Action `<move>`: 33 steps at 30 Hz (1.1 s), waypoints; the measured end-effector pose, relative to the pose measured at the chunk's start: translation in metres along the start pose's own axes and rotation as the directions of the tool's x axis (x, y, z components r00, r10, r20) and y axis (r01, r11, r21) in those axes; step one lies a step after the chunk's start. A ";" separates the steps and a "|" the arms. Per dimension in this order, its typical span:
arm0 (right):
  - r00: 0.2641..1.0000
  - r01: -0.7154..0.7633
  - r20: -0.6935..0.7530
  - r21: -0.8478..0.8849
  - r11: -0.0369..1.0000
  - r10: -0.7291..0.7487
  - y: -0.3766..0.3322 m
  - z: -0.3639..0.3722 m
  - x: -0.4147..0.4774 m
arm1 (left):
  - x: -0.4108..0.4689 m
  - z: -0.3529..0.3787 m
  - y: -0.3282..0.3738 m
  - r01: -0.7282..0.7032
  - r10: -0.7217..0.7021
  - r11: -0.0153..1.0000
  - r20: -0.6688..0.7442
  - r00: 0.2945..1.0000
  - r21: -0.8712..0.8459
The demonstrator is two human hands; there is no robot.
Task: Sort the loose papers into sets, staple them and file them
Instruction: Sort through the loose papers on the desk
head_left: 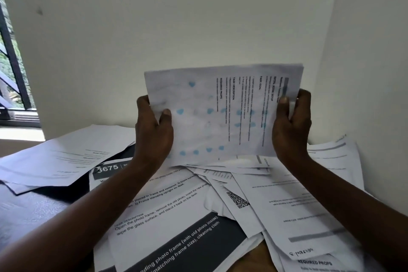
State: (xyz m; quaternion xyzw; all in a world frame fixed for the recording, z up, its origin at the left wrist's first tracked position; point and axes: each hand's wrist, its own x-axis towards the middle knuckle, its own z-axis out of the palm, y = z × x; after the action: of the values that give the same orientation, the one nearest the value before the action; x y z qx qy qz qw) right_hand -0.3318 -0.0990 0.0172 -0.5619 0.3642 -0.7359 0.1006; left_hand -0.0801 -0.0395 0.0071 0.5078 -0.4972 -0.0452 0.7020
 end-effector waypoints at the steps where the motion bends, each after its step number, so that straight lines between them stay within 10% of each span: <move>1: 1.000 -0.028 0.009 -0.010 1.000 0.028 0.008 0.000 -0.005 | -0.002 0.000 -0.002 0.049 -0.049 0.999 0.022 0.999 -0.005; 19: 0.995 -0.099 0.004 -0.189 0.977 0.102 0.011 -0.003 -0.008 | -0.002 -0.003 0.004 0.095 -0.095 0.995 0.086 0.992 0.004; 26: 0.878 -0.391 0.235 -0.152 0.908 0.417 0.005 -0.010 0.032 | 0.010 -0.020 0.003 0.331 -0.284 0.931 0.264 0.922 -0.157; 31: 0.791 -0.487 0.279 -0.254 0.836 0.545 0.041 -0.019 -0.004 | -0.007 -0.024 -0.010 0.520 -0.510 0.846 0.460 0.727 0.116; 33: 0.787 -0.482 0.259 -0.308 0.820 0.560 0.049 -0.018 -0.019 | -0.010 -0.020 -0.012 0.334 -0.516 0.817 0.336 0.788 0.470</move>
State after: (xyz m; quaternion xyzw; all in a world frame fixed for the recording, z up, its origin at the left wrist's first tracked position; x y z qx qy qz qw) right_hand -0.3544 -0.1152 -0.0308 -0.5637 0.5641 -0.5250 0.2974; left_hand -0.0654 -0.0259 -0.0084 0.7116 -0.5140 -0.2224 0.4242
